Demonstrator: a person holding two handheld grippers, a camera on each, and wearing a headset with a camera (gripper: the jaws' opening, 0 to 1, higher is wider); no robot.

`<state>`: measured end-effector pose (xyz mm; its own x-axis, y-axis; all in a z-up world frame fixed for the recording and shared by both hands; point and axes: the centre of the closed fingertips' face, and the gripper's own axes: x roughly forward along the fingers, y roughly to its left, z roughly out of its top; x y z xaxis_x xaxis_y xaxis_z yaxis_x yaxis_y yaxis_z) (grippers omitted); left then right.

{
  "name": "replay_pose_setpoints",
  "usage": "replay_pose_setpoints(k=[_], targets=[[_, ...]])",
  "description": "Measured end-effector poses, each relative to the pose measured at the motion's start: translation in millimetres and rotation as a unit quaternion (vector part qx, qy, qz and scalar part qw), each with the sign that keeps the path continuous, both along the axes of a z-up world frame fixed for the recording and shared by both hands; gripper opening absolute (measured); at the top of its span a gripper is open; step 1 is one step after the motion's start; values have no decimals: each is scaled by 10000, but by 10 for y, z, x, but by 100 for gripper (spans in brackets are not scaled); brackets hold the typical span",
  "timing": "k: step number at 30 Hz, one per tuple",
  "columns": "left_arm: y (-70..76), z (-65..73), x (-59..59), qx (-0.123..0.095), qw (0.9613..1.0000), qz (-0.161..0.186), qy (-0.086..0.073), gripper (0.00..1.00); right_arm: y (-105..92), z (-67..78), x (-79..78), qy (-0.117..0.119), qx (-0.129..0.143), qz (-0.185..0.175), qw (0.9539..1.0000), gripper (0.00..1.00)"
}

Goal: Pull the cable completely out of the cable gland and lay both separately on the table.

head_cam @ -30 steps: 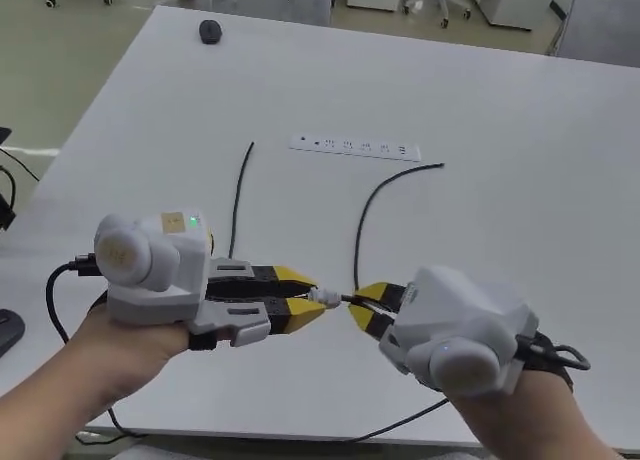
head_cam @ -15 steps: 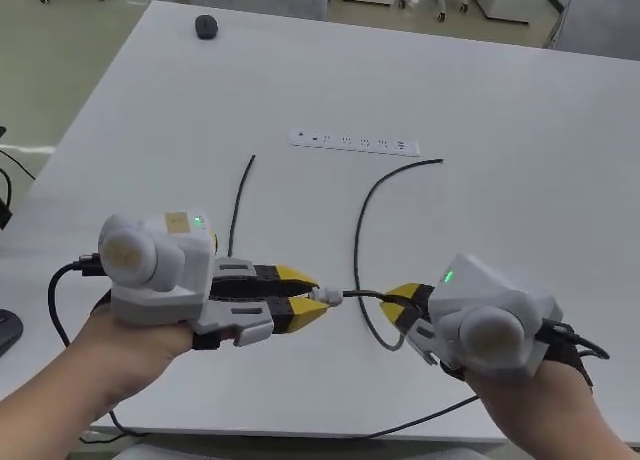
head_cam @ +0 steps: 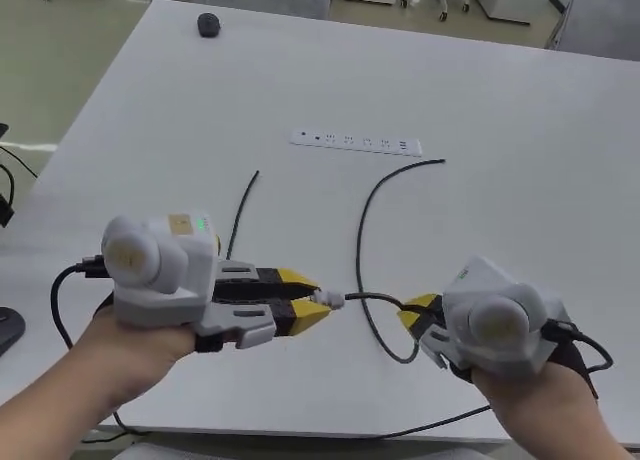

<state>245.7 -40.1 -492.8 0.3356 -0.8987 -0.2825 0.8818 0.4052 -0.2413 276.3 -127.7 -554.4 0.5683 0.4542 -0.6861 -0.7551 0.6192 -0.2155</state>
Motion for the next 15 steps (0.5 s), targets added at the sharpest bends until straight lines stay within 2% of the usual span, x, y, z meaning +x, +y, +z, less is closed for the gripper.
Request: replay_pose_setpoints(k=[2, 4, 9, 11, 15], targets=[[9, 8, 16, -9, 10000, 16, 6, 15, 5, 6, -25, 12, -36, 126, 9999, 0], [20, 0, 32, -14, 10000, 23, 12, 15, 28, 38, -56, -74, -38, 255, 9996, 1], [17, -16, 30, 41, 10000, -6, 10, 15, 115, 122, -133, -111, -24, 394, 9992, 13], [16, -6, 30, 20, 10000, -3, 10, 15, 223, 221, -178, -295, -155, 732, 9968, 16], [13, -17, 18, 66, 10000, -45, 15, 15, 503, 357, -291, -415, -287, 1232, 9911, 17]])
